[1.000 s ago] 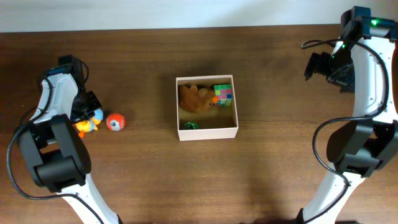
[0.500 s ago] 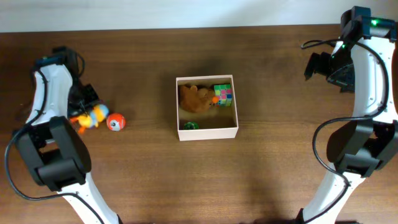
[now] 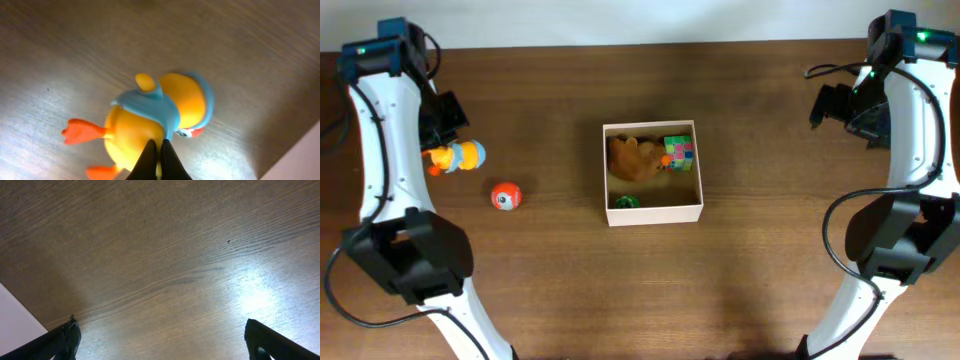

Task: Pack container
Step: 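Lift the duck and carry it right over the box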

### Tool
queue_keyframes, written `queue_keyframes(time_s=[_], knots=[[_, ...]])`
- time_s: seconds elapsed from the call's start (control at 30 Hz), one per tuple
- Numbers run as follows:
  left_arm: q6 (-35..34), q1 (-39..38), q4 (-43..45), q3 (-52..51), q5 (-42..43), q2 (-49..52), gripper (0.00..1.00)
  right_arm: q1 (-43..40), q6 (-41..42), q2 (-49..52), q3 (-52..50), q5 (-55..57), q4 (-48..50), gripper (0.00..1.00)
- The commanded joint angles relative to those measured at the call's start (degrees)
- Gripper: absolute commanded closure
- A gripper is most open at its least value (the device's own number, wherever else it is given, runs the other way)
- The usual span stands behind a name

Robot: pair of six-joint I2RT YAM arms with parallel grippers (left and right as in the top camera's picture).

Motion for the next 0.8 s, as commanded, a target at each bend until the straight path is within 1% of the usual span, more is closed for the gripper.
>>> queue_keyframes(time_s=[0.0, 0.1, 0.17, 0.23, 0.33, 0.5, 0.53, 0.57, 0.6, 0.77], knots=[[2.05, -2.75, -2.29, 5.95, 0.39, 0.59, 0.98, -0.2, 0.09, -0.46, 0.79, -0.09, 0.02, 0.01], [3.3, -5.7, -4.83, 9.84, 0.42, 0.59, 0.98, -0.2, 0.09, -0.46, 0.79, -0.09, 0.0, 0.01], [5.49, -8.81, -6.69, 13.46, 0.68, 0.59, 0.98, -0.2, 0.09, -0.46, 0.79, -0.09, 0.02, 0.01], [7.93, -11.45, -6.69, 14.8, 2.45, 0.22, 0.98, -0.2, 0.09, -0.46, 0.79, -0.09, 0.0, 0.01], [10.56, -15.85, -6.69, 15.56, 5.44, -0.48, 0.98, -0.2, 0.09, -0.46, 0.79, -0.09, 0.0, 0.01], [14.6, -22.82, -6.67, 15.63, 6.56, -1.18, 0.98, -0.2, 0.09, -0.46, 0.79, -0.09, 0.0, 0.01], [16.46, -24.28, -6.67, 15.63, 7.28, -1.18, 0.98, -0.2, 0.09, -0.46, 0.79, -0.09, 0.0, 0.01], [19.87, -26.82, -6.69, 15.63, 8.63, -1.29, 0.98, -0.2, 0.09, -0.46, 0.79, -0.09, 0.0, 0.01], [20.7, -27.96, -6.69, 15.63, 9.03, -1.38, 0.98, -0.2, 0.09, -0.46, 0.79, -0.09, 0.02, 0.01], [21.03, -32.85, -6.67, 15.63, 10.08, -1.62, 0.98, -0.2, 0.09, -0.46, 0.79, -0.09, 0.02, 0.01]])
